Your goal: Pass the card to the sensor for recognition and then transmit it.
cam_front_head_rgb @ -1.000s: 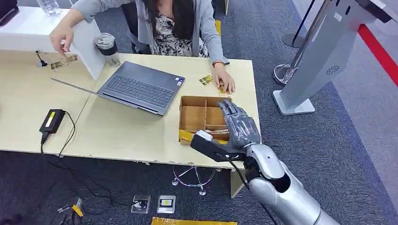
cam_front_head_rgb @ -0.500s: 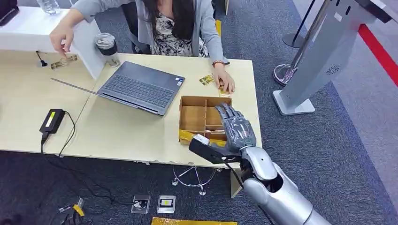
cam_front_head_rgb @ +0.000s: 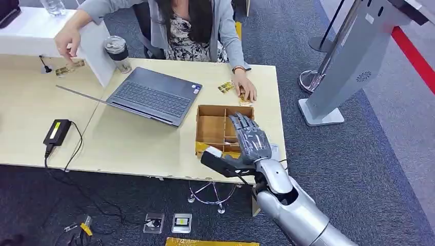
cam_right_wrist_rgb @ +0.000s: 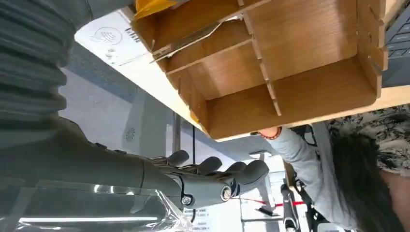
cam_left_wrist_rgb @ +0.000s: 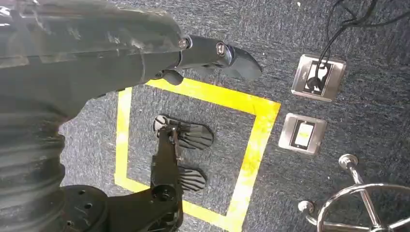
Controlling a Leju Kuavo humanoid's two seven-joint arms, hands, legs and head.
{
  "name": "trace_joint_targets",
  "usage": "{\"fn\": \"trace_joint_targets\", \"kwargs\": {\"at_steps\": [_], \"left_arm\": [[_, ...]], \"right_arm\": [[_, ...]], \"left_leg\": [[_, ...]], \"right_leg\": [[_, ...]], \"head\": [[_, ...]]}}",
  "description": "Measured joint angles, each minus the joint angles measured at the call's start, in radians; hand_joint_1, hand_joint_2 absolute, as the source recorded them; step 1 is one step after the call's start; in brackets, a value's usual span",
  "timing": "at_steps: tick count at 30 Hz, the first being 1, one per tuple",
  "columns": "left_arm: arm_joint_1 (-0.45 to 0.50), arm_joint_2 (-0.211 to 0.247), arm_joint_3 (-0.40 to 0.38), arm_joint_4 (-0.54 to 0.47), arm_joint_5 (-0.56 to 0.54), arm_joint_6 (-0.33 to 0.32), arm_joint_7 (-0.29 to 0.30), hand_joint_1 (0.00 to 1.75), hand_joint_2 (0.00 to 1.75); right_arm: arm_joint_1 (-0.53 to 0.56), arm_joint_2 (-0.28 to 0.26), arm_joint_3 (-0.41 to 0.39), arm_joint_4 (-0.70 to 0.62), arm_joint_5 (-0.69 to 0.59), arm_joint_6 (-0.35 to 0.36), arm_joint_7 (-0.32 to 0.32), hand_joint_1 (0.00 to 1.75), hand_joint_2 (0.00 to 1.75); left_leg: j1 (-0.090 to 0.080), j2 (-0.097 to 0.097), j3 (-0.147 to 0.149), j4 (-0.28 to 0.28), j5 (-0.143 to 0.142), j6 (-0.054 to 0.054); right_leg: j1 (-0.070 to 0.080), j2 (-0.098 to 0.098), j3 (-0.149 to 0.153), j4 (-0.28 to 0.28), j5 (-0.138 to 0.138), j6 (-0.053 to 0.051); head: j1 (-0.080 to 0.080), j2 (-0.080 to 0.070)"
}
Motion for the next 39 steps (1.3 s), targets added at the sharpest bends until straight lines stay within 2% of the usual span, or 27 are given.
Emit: {"fn": "trace_joint_targets", "kwargs": {"at_steps": [6,16,31,39], "left_arm": [[0.0,0.0,0.0,0.0,0.007,0.007,0.0,0.0,1.75],[-0.001,0.0,0.0,0.0,0.01,0.012,0.013,0.0,1.75],[-0.001,0.003,-0.003,0.0,-0.024,0.015,0.017,0.0,1.75],[-0.001,0.003,-0.005,0.0,-0.023,0.023,0.017,0.0,1.75]], "right_arm": [[-0.007,0.03,0.014,0.067,-0.002,-0.036,-0.018,0.0,1.75],[-0.025,0.051,0.029,0.177,-0.031,-0.103,-0.032,0.0,1.75],[-0.056,0.056,0.03,0.286,-0.042,-0.179,-0.026,0.0,1.75],[-0.07,0.056,0.026,0.339,-0.064,-0.208,-0.045,0.0,1.75]], "left_leg": [[0.0,0.0,0.0,0.0,0.0,0.0],[0.0,0.0,0.0,0.0,0.0,0.0],[0.0,0.0,0.0,0.0,0.0,0.0],[0.0,0.0,0.0,0.0,0.0,0.0]], "right_leg": [[0.0,0.0,0.0,0.0,0.0,0.0],[0.0,0.0,0.0,0.0,0.0,0.0],[0.0,0.001,0.0,0.0,0.0,0.0],[0.0,0.001,0.0,0.0,0.0,0.0]], "head": [[0.0,0.0],[0.0,0.0],[0.0,0.0],[0.0,0.0]]}}
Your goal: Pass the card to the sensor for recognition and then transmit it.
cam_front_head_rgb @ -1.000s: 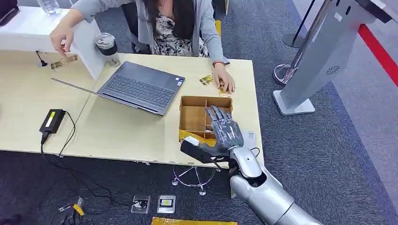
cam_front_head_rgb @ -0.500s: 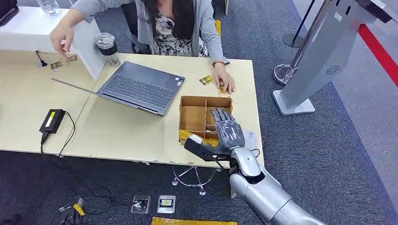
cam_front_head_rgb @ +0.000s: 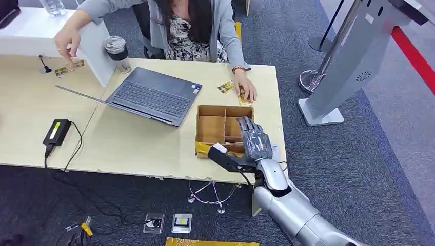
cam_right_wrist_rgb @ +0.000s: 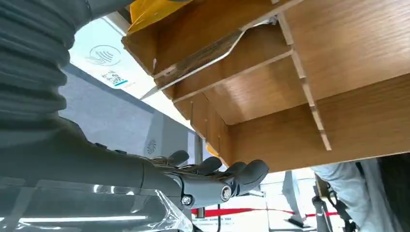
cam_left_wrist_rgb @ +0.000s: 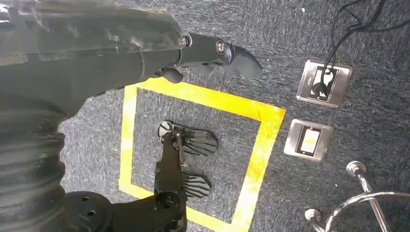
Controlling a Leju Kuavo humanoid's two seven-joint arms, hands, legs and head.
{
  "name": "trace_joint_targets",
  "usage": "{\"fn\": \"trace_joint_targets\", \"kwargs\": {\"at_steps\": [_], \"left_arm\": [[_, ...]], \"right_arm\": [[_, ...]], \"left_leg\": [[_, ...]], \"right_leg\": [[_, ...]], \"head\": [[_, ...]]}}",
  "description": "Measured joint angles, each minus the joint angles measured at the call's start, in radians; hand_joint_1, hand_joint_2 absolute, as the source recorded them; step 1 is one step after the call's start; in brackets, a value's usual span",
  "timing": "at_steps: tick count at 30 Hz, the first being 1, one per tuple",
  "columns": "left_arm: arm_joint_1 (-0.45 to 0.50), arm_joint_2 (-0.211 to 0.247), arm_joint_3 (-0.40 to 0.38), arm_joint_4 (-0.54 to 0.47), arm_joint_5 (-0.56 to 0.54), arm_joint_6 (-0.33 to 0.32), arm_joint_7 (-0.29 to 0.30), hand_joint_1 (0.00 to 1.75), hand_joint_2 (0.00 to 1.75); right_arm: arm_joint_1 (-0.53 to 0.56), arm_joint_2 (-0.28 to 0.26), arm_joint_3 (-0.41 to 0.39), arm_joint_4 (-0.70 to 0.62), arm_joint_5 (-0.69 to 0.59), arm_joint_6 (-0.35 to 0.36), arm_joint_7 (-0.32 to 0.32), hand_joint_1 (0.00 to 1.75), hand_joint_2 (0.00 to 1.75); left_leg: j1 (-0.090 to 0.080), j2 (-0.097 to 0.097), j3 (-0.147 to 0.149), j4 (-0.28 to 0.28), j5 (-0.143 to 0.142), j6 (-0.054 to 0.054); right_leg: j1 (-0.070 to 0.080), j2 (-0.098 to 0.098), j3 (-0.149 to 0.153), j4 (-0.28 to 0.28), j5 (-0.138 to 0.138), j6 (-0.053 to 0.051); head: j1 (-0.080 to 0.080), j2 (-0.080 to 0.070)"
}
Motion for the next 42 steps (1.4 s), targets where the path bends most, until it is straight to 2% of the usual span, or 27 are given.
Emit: {"fn": "trace_joint_targets", "kwargs": {"at_steps": [14,15,16,17,42], "left_arm": [[-0.002,0.0,0.0,0.0,0.0,0.005,-0.003,0.0,1.75],[-0.002,0.0,0.0,0.0,0.0,0.005,-0.003,0.0,1.75],[-0.002,0.0,0.0,0.0,0.0,0.005,-0.003,0.0,1.75],[-0.002,0.0,0.0,0.0,0.0,0.005,-0.003,0.0,1.75],[-0.002,0.007,-0.004,0.0,-0.003,-0.002,-0.003,0.0,1.75]], "right_arm": [[-0.021,0.026,0.0,0.07,-0.018,-0.013,-0.021,0.0,1.75],[-0.021,0.026,0.0,0.072,-0.02,-0.016,-0.023,0.12,1.75],[-0.021,0.026,0.0,0.075,-0.021,-0.018,-0.026,0.12,1.75],[-0.021,0.027,0.0,0.078,-0.021,-0.019,-0.027,1.75,1.75],[-0.036,0.047,0.0,0.116,-0.066,-0.011,-0.055,1.75,1.75]], "left_leg": [[0.0,0.0,0.0,0.0,0.0,0.0],[0.0,0.0,0.0,0.0,0.0,0.0],[0.0,0.0,0.0,0.0,0.0,0.0],[0.0,0.0,0.0,0.0,0.0,0.0],[0.0,0.0,0.0,0.0,0.0,0.0]], "right_leg": [[0.0,0.0,0.0,0.0,0.0,0.0],[0.0,0.0,0.0,0.0,0.0,0.0],[0.0,0.0,0.0,0.0,0.0,0.0],[0.0,0.0,0.0,0.0,0.0,0.0],[0.0,0.001,0.0,0.0,0.0,0.0]], "head": [[0.0,0.0],[0.0,0.0],[0.0,0.0],[0.0,0.0],[0.0,0.0]]}}
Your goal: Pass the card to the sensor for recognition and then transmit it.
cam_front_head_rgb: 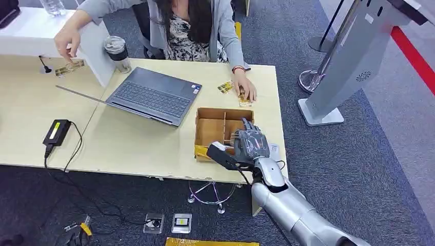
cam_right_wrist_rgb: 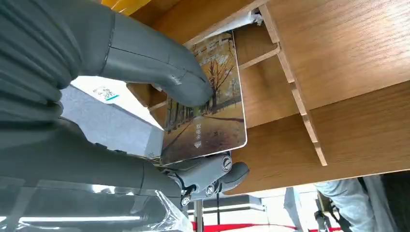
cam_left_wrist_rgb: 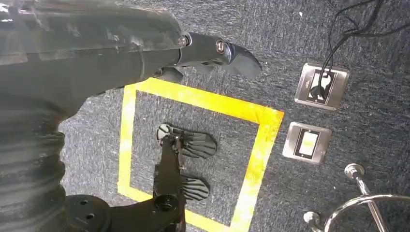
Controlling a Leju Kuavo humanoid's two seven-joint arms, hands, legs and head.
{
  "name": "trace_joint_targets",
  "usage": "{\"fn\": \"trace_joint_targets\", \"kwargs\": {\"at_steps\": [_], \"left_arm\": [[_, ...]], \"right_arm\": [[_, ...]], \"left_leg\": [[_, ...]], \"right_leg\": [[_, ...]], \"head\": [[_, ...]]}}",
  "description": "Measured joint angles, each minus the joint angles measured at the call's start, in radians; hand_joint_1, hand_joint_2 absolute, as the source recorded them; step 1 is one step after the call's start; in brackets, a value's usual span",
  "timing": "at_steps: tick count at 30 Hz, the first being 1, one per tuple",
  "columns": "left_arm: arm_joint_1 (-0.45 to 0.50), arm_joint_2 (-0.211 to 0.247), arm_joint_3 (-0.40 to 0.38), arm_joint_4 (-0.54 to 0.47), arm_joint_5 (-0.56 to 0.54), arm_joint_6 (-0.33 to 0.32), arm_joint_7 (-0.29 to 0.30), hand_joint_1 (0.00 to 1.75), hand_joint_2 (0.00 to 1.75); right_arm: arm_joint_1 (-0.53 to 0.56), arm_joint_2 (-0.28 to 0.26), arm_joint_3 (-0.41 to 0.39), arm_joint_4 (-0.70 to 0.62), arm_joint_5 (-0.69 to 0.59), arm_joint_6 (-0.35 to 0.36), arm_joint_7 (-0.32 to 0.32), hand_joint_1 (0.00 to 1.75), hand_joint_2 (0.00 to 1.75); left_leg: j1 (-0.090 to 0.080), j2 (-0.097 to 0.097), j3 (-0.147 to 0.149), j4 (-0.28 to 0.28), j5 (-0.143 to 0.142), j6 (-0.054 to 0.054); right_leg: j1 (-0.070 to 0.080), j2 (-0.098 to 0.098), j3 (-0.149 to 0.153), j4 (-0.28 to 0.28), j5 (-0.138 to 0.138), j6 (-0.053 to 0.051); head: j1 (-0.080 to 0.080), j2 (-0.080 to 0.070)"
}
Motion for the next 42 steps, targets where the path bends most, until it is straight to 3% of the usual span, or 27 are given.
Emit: {"fn": "trace_joint_targets", "kwargs": {"at_steps": [13,24,37,38,42], "left_arm": [[0.0,0.001,-0.001,0.0,0.0,-0.003,0.0,0.0,1.75],[-0.006,0.001,-0.004,0.0,-0.01,0.0,0.003,0.0,1.75],[-0.012,-0.003,-0.007,0.0,-0.017,-0.006,0.02,0.0,1.75],[-0.013,-0.004,-0.007,0.0,-0.018,-0.007,0.023,0.0,0.0],[-0.019,-0.006,-0.01,0.0,-0.02,-0.011,0.029,0.0,0.0]], "right_arm": [[-0.035,0.003,-0.001,-0.001,-0.023,-0.014,-0.028,1.75,1.75],[-0.169,0.005,-0.025,-0.058,-0.058,0.054,-0.074,1.75,1.75],[-0.216,0.069,-0.024,-0.021,-0.064,0.01,-0.095,1.75,1.75],[-0.219,0.071,-0.024,-0.014,-0.066,0.006,-0.096,1.75,1.75],[-0.228,0.076,-0.024,0.006,-0.071,0.003,-0.096,1.75,1.75]], "left_leg": [[0.0,0.0,0.0,0.0,0.0,0.0],[0.0,0.001,0.0,0.0,0.001,0.0],[0.0,0.001,0.0,0.0,0.001,0.0],[0.0,0.001,0.0,0.0,0.001,0.0],[0.0,0.001,0.0,0.0,0.001,0.0]], "right_leg": [[0.0,0.0,0.0,0.0,0.0,0.0],[0.0,0.0,0.0,0.001,0.001,0.0],[0.0,0.001,0.0,0.0,0.001,-0.001],[0.0,0.001,0.0,0.0,0.001,-0.001],[0.0,0.001,0.0,0.0,0.001,-0.001]], "head": [[0.0,0.0],[0.0,0.0],[0.0,0.0],[0.0,0.0],[0.0,0.0]]}}
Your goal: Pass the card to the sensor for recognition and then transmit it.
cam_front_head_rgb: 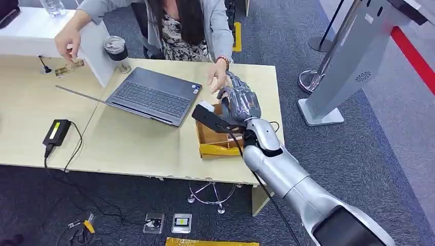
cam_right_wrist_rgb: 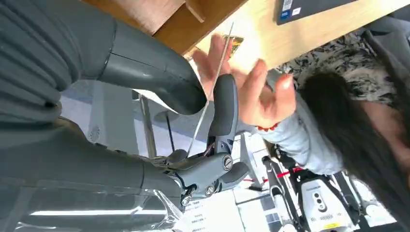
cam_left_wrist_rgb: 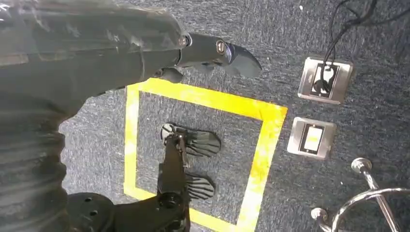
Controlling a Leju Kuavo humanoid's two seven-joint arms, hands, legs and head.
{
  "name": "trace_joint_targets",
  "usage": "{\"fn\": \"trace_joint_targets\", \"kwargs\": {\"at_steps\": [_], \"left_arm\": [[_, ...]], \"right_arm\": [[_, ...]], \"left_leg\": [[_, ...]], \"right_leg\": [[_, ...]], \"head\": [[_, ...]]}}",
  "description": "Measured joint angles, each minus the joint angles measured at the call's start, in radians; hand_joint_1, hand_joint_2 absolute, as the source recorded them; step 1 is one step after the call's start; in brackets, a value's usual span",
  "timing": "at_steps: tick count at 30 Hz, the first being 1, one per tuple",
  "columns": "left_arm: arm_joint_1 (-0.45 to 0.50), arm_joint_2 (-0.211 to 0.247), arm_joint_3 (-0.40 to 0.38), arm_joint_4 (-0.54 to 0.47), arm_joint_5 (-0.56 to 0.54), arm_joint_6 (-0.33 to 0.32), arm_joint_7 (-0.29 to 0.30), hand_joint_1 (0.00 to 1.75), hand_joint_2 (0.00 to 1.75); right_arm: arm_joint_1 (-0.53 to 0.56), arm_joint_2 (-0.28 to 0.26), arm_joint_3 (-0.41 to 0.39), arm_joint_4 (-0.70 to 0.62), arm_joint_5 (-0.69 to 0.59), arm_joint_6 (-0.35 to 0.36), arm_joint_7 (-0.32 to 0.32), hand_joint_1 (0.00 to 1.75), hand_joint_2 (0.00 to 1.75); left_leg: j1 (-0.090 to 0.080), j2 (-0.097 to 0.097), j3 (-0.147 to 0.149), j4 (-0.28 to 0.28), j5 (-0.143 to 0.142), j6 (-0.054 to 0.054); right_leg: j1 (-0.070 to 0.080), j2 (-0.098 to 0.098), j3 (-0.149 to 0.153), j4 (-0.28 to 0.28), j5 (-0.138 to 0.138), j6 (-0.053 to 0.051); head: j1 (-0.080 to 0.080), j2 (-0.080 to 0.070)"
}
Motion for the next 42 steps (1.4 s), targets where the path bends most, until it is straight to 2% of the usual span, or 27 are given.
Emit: {"fn": "trace_joint_targets", "kwargs": {"at_steps": [10,11,12,13,23,30,36,42], "left_arm": [[-0.009,-0.004,-0.002,0.0,0.001,-0.01,0.006,0.0,0.0],[-0.009,-0.004,-0.002,0.0,0.001,-0.011,0.006,0.0,0.0],[-0.009,-0.004,-0.003,0.0,0.001,-0.013,0.006,0.0,0.0],[-0.009,-0.004,-0.003,0.0,0.001,-0.013,0.006,0.0,0.0],[-0.011,-0.004,-0.004,0.0,0.002,-0.016,0.009,0.0,0.0],[-0.01,-0.003,-0.006,0.0,0.002,-0.016,0.009,0.0,0.0],[-0.007,-0.002,-0.006,0.0,0.003,-0.016,0.008,0.0,0.0],[-0.001,0.006,-0.006,0.001,0.0,-0.021,0.008,0.0,0.0]], "right_arm": [[-0.006,0.01,0.0,0.032,0.003,0.0,0.007,1.75,1.75],[-0.006,0.01,0.0,0.034,0.003,0.0,0.007,1.64,1.75],[-0.007,0.011,0.0,0.037,0.003,0.0,0.008,0.23,1.75],[-0.009,0.011,0.0,0.04,0.003,0.0,0.009,0.0,0.0],[-0.02,0.025,0.0,0.069,0.01,0.006,0.005,0.0,0.0],[-0.04,0.014,-0.003,0.085,0.013,0.013,0.015,0.0,0.0],[-0.079,-0.059,-0.049,0.09,-0.011,0.028,-0.006,0.0,0.0],[-0.136,-0.192,-0.123,0.116,-0.077,0.025,-0.036,0.0,0.0]], "left_leg": [[0.0,0.0,0.0,0.0,0.0,0.0],[0.0,0.0,0.0,0.0,0.0,0.0],[0.0,0.0,0.0,0.0,0.0,0.0],[0.0,0.0,0.0,0.0,0.0,0.0],[0.0,0.001,0.0,0.0,0.0,0.0],[0.0,0.001,0.0,0.0,0.0,0.0],[0.0,0.001,0.0,0.0,0.0,0.0],[-0.001,0.001,0.0,0.001,0.0,0.0]], "right_leg": [[0.0,0.0,0.0,0.0,0.0,0.0],[0.0,0.0,0.0,0.0,0.0,0.0],[0.0,0.0,0.0,0.0,0.0,0.0],[0.0,0.0,0.0,0.0,0.0,0.0],[0.0,0.0,0.0,0.0,0.0,0.0],[0.0,0.0,-0.001,0.0,0.0,0.0],[-0.001,0.0,-0.001,0.0,0.0,0.0],[-0.001,0.0,-0.001,-0.001,0.001,0.0]], "head": [[0.0,0.0],[0.0,0.0],[0.0,0.0],[0.0,0.0],[0.0,0.0],[0.0,0.0],[0.0,0.0],[0.0,0.0]]}}
